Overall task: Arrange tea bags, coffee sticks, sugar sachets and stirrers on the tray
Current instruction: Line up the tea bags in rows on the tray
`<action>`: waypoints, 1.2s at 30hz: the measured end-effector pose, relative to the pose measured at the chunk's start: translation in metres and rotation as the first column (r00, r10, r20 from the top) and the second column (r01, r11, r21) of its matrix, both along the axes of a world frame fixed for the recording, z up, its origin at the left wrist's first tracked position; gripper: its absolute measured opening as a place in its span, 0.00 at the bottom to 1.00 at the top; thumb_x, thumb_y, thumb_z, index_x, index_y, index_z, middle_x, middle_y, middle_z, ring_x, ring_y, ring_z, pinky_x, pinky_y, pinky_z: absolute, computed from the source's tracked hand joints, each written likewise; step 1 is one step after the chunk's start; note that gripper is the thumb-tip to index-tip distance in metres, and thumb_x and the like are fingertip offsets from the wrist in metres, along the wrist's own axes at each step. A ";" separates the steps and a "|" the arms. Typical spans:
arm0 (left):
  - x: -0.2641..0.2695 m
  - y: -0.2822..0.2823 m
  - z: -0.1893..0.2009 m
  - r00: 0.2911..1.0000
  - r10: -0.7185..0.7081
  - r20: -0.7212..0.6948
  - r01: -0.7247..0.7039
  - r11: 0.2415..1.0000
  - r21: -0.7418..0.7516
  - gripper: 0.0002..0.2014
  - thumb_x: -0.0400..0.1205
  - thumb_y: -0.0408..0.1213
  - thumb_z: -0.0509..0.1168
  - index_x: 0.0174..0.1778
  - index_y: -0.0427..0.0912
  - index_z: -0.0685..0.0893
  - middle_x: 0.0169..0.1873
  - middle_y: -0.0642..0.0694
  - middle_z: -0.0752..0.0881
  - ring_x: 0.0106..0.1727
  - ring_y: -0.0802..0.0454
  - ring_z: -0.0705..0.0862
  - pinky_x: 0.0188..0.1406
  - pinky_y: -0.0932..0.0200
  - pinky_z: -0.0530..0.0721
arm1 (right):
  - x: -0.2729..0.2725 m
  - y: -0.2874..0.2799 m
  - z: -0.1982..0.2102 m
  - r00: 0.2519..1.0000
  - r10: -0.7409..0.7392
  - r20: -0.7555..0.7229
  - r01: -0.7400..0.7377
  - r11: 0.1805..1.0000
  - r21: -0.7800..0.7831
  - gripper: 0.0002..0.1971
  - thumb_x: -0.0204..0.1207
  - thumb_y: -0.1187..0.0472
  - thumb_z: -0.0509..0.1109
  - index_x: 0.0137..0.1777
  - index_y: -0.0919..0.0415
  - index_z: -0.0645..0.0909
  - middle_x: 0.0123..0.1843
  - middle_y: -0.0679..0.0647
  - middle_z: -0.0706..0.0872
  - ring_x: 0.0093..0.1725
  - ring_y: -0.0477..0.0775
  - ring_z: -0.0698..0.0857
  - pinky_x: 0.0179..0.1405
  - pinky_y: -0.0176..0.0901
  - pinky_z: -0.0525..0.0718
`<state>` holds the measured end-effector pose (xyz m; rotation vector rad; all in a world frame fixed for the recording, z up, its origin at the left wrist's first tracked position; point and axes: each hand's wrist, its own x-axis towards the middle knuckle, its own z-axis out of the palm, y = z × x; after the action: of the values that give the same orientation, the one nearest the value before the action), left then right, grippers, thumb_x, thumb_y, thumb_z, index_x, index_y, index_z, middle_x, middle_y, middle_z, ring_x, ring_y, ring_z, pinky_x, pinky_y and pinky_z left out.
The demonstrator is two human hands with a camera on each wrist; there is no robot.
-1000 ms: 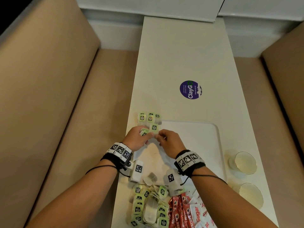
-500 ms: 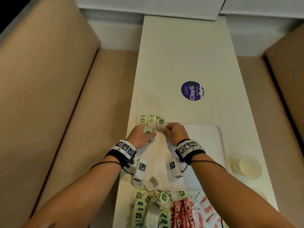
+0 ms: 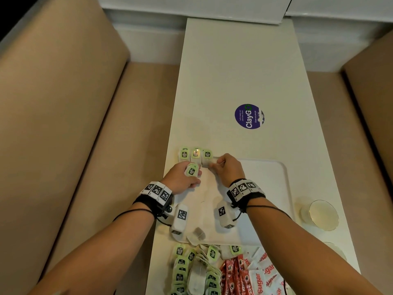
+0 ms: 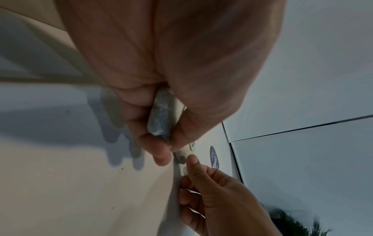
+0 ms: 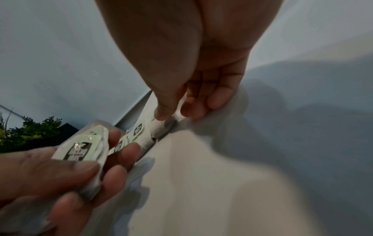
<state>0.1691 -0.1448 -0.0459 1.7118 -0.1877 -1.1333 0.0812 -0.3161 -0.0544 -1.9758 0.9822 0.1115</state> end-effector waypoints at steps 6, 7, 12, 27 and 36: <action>-0.004 0.010 0.003 0.997 -0.049 -0.054 0.045 0.996 -0.077 0.18 0.84 0.19 0.63 0.64 0.45 0.83 0.61 0.41 0.88 0.53 0.41 0.92 0.51 0.47 0.91 | -0.013 0.016 -0.001 0.983 0.152 0.103 -0.161 0.984 0.078 0.14 0.82 0.48 0.73 0.44 0.59 0.87 0.34 0.51 0.85 0.33 0.49 0.79 0.40 0.48 0.81; -0.005 0.012 0.004 0.997 -0.062 -0.051 0.058 0.995 -0.085 0.21 0.84 0.19 0.63 0.66 0.46 0.83 0.62 0.40 0.88 0.54 0.40 0.92 0.52 0.46 0.91 | -0.015 0.020 0.000 0.977 0.182 0.112 -0.194 0.976 0.104 0.17 0.83 0.47 0.72 0.41 0.60 0.88 0.31 0.51 0.84 0.30 0.49 0.78 0.37 0.47 0.80; -0.009 0.018 0.010 0.996 -0.092 -0.010 0.089 0.984 -0.153 0.27 0.83 0.19 0.66 0.70 0.54 0.82 0.70 0.47 0.83 0.56 0.45 0.91 0.54 0.47 0.91 | -0.024 0.033 0.006 0.951 0.267 0.154 -0.291 0.942 0.166 0.09 0.83 0.53 0.73 0.47 0.55 0.93 0.33 0.43 0.89 0.27 0.36 0.81 0.34 0.31 0.77; -0.015 0.047 0.016 0.998 0.038 0.044 -0.037 0.999 -0.027 0.09 0.85 0.33 0.70 0.59 0.36 0.86 0.50 0.35 0.92 0.43 0.48 0.91 0.41 0.55 0.90 | -0.031 0.051 0.020 0.951 0.239 0.195 -0.266 0.956 0.128 0.09 0.86 0.53 0.69 0.46 0.56 0.82 0.40 0.47 0.88 0.33 0.41 0.88 0.34 0.31 0.78; -0.019 0.058 0.025 0.995 0.094 0.019 -0.093 0.994 -0.063 0.05 0.86 0.31 0.68 0.55 0.37 0.87 0.49 0.36 0.92 0.44 0.49 0.91 0.38 0.61 0.90 | -0.030 0.067 0.013 0.940 0.295 0.171 -0.325 0.928 0.181 0.10 0.85 0.53 0.71 0.48 0.56 0.89 0.38 0.51 0.91 0.31 0.42 0.85 0.36 0.34 0.83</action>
<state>0.1502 -0.0870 -0.0214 1.6621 -0.1528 -1.0298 0.0513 -0.2491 -0.0413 -1.9025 0.5364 0.2373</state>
